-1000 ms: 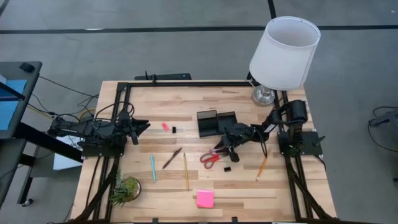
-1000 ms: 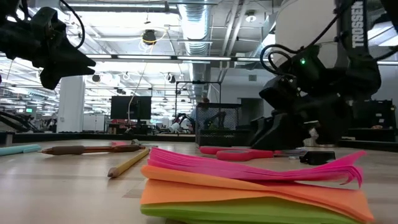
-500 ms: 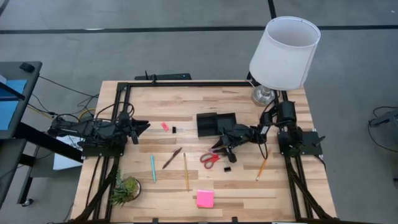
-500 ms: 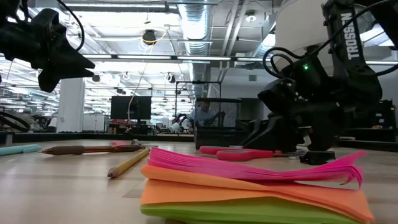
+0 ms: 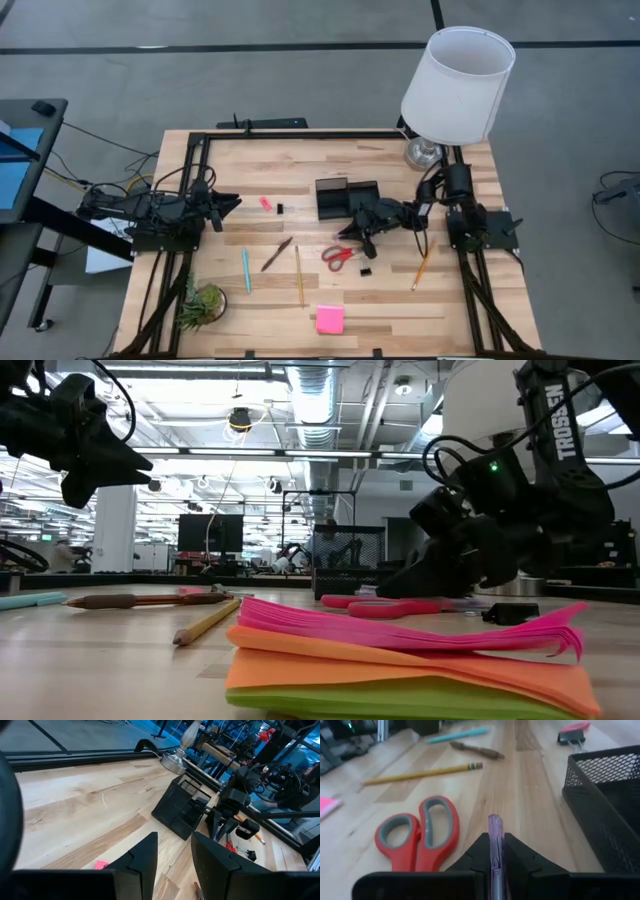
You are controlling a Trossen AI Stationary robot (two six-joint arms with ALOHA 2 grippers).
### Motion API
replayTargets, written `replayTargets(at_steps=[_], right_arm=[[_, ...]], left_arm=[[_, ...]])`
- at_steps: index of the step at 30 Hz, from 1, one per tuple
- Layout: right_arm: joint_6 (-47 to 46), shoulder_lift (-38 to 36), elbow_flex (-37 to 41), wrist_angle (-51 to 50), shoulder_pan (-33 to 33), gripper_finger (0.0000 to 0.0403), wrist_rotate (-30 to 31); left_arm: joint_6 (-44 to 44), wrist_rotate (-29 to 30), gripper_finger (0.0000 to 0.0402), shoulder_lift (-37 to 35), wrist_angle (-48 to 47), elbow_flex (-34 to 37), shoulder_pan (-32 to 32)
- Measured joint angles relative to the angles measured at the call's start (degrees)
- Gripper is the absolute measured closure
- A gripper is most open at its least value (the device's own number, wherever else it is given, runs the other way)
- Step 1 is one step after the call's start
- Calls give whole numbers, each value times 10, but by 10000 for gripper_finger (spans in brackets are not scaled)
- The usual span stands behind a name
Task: Pick and place office supplies into organizer
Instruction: Put the pink pen into the desk organizer
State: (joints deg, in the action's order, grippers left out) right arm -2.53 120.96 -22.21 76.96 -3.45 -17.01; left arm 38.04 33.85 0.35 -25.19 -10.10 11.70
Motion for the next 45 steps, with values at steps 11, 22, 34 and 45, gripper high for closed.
replayTargets(at_steps=[11, 22, 34, 45], right_arm=[[-144, -23, -7, 113, 28, 373, -38], [-53, -229, -17, 106, 6, 370, -34], [52, -247, -117, 9, -96, 373, -12], [9, -72, -278, 105, -109, 373, -95]], left_arm=[[0, 0, 291, 0, 0, 0, 0], [0, 0, 291, 0, -12, 0, 0], [11, 140, 291, 0, 47, 0, -1], [-193, 11, 291, 56, 341, 0, -1]])
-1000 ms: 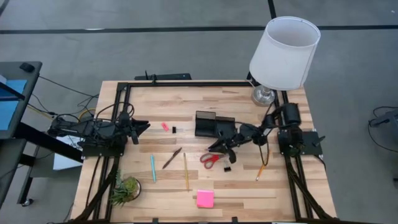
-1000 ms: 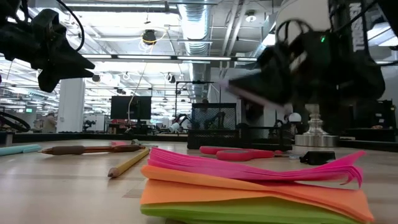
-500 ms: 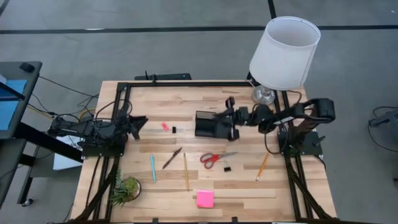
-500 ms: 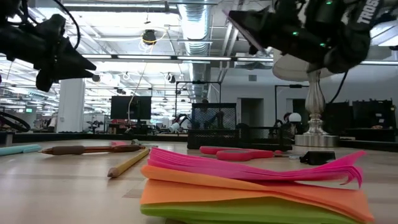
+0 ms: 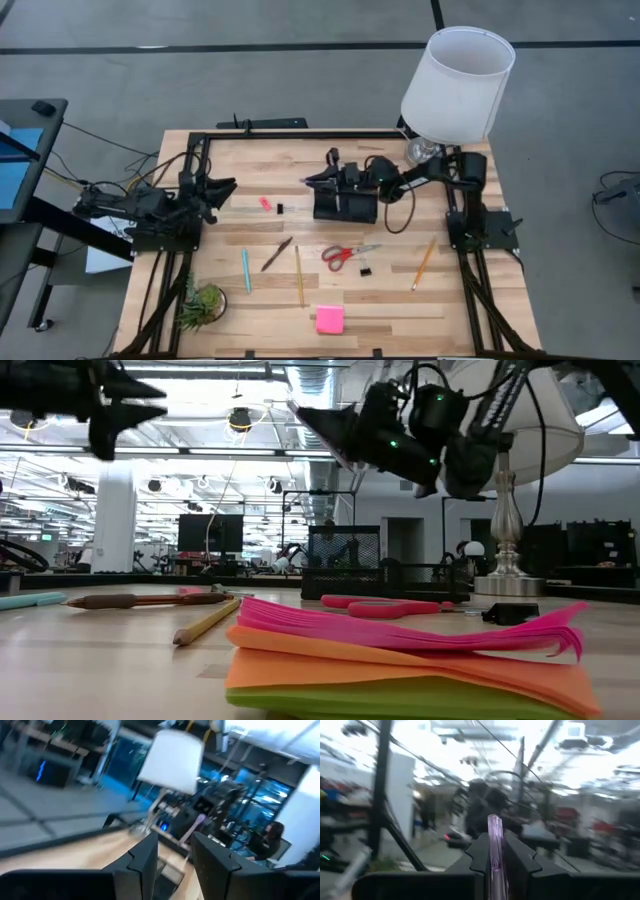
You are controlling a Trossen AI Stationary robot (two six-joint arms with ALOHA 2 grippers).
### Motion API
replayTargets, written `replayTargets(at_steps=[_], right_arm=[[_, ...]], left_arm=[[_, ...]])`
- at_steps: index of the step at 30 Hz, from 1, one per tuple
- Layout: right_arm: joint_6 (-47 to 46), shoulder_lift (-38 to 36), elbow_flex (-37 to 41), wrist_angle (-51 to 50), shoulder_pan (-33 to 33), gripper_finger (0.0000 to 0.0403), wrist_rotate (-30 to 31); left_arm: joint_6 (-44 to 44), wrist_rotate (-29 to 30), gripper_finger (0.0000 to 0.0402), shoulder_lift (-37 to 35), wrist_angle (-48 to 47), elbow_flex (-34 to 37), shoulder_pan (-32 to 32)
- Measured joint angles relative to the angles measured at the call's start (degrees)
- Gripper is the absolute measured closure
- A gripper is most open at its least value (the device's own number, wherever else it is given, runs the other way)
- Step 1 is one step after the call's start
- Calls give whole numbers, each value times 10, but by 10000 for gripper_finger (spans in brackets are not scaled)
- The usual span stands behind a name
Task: Pick and place office supplies into organizer
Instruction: Put the pink pen into the desk organizer
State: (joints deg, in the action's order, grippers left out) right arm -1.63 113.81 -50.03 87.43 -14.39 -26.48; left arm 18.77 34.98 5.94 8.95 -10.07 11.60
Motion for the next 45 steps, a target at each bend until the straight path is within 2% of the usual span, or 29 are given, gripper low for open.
replayTargets(at_steps=[4, 9, 13, 16, 22, 27, 30, 34, 45], right_arm=[[-26, 10, -33, 13, 0, 374, -6], [-29, -6, -45, 0, 0, 362, -18], [-29, -19, -45, -48, 0, 374, -20], [-29, -20, -45, -48, 0, 376, -20], [-29, -21, -45, -45, 1, 360, -20], [-30, -21, -45, -42, 1, 373, -20], [-31, -21, -45, -39, 1, 373, -20], [-58, -21, -45, -19, 1, 359, -31], [-89, -21, -42, 2, -18, 371, -39]], left_arm=[[-81, -51, 291, 91, 136, 0, 0], [-153, -58, 291, 256, 323, 0, -5], [-177, -72, 291, 399, 481, 0, -27], [-165, -101, 291, 502, 580, -2, -51], [-152, -119, 291, 697, 685, -59, -95], [-168, -135, 291, 829, 716, -150, -117], [-167, -167, 291, 880, 715, -193, -126], [-166, -166, 291, 917, 716, -229, -139], [-177, -183, 291, 922, 716, -240, -156]])
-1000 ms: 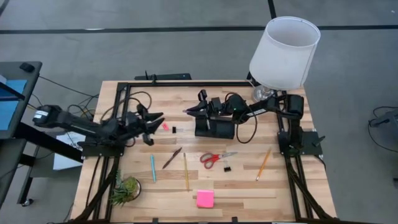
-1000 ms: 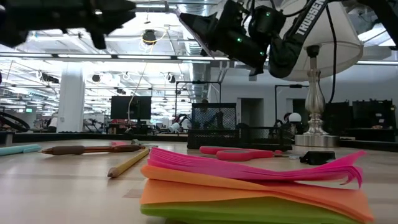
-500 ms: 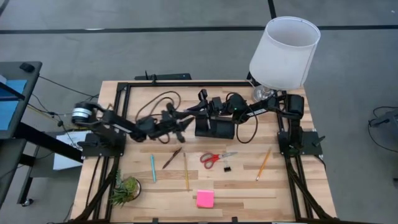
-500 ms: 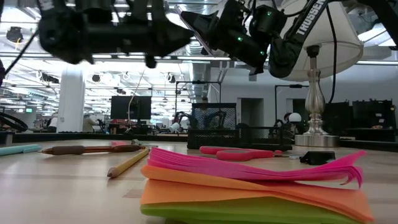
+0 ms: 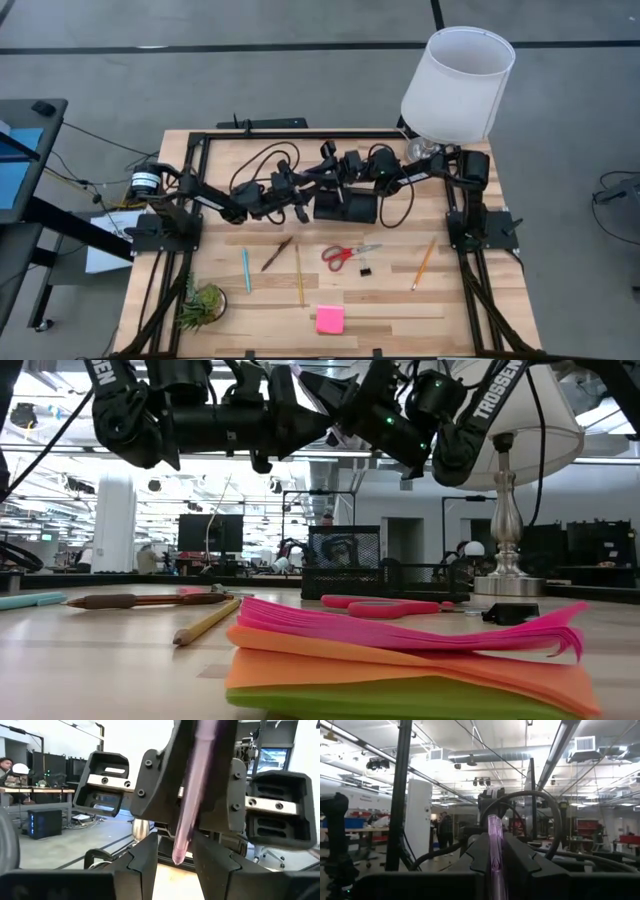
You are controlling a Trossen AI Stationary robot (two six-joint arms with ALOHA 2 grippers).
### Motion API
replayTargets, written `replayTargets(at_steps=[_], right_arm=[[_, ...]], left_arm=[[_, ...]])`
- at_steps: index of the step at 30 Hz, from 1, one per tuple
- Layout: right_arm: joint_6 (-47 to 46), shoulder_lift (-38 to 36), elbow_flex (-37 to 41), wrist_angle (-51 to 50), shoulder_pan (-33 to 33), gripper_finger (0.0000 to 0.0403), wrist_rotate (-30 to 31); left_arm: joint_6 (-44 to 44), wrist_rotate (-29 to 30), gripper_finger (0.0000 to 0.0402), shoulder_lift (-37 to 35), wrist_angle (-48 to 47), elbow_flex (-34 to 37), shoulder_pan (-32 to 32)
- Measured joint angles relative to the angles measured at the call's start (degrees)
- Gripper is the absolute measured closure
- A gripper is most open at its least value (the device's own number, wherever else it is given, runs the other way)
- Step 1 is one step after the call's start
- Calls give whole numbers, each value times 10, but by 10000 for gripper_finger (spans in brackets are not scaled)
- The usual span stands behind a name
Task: Pick and place office supplies into organizer
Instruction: Put the pink pen into the desk organizer
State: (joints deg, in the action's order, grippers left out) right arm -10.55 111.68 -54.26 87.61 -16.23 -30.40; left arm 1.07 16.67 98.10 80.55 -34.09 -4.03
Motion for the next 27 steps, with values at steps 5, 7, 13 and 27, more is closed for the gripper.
replayTargets(at_steps=[5, 7, 13, 27], right_arm=[[-15, 0, 0, -1, -2, 362, -6], [-20, 0, 0, 0, -7, 370, -7], [-37, 0, 0, -2, -16, 378, -8], [-36, 0, 0, -6, -15, 378, 4]], left_arm=[[-7, -13, 291, 0, 0, -1, -10], [-7, -26, 291, 0, 0, 0, -15], [-20, -59, 291, 0, 0, -1, -17], [-31, -55, 291, 0, 13, -1, -19]])
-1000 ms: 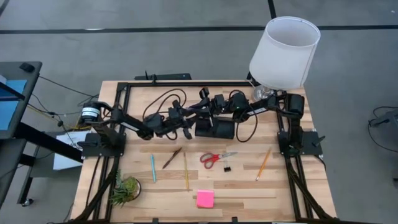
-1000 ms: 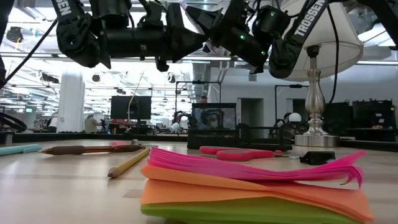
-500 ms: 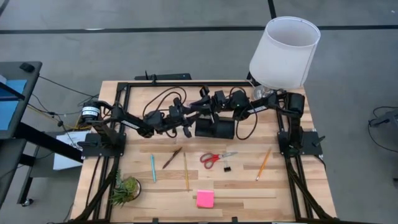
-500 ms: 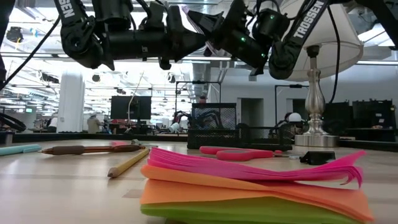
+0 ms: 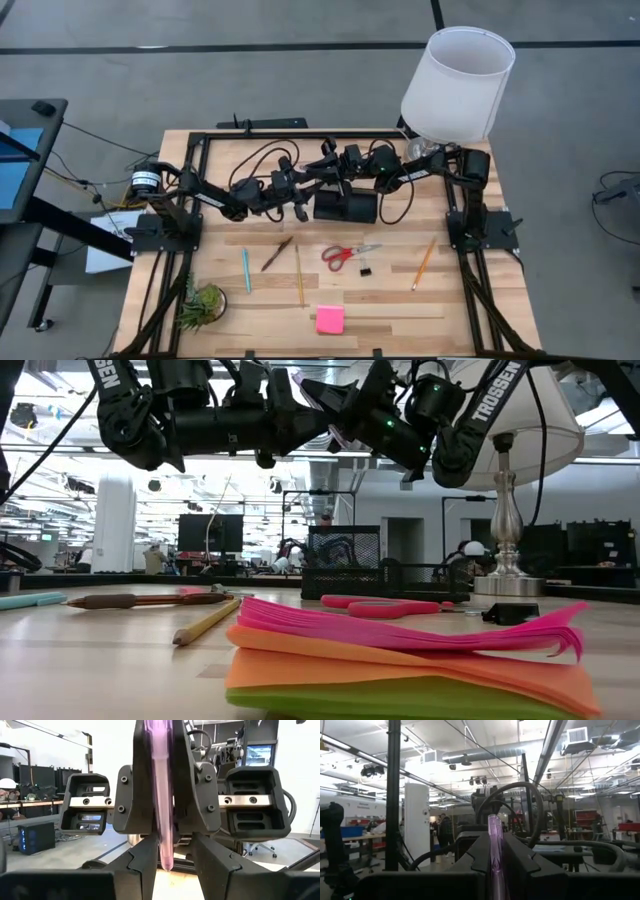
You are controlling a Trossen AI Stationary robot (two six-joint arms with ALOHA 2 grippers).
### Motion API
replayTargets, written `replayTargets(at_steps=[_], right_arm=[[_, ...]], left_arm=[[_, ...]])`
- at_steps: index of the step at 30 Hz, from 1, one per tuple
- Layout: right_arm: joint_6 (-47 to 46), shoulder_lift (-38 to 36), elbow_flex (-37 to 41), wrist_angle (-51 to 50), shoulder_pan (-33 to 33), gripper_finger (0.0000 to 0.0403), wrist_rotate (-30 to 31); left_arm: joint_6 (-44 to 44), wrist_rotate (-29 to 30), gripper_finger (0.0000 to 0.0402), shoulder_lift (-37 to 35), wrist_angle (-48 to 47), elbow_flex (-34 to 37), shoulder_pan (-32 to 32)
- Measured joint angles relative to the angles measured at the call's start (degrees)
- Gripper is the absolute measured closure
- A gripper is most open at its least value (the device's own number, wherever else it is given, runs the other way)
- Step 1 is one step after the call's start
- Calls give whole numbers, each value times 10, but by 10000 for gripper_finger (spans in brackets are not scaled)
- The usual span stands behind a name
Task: Pick and place office supplies into organizer
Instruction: Put the pink pen into the desk organizer
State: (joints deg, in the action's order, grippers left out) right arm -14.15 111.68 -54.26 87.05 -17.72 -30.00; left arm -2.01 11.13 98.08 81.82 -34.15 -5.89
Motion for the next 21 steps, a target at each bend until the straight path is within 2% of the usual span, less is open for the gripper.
replayTargets(at_steps=[7, 14, 21], right_arm=[[7, 0, 0, -32, -12, 370, -1], [5, 0, 22, -42, -45, 375, -1], [4, 0, 67, -44, -55, 376, 5]], left_arm=[[1, 11, 291, 0, -3, 0, 0], [-5, 81, 291, -5, -2, 7, 0], [-7, 97, 291, -10, -20, 8, 1]])
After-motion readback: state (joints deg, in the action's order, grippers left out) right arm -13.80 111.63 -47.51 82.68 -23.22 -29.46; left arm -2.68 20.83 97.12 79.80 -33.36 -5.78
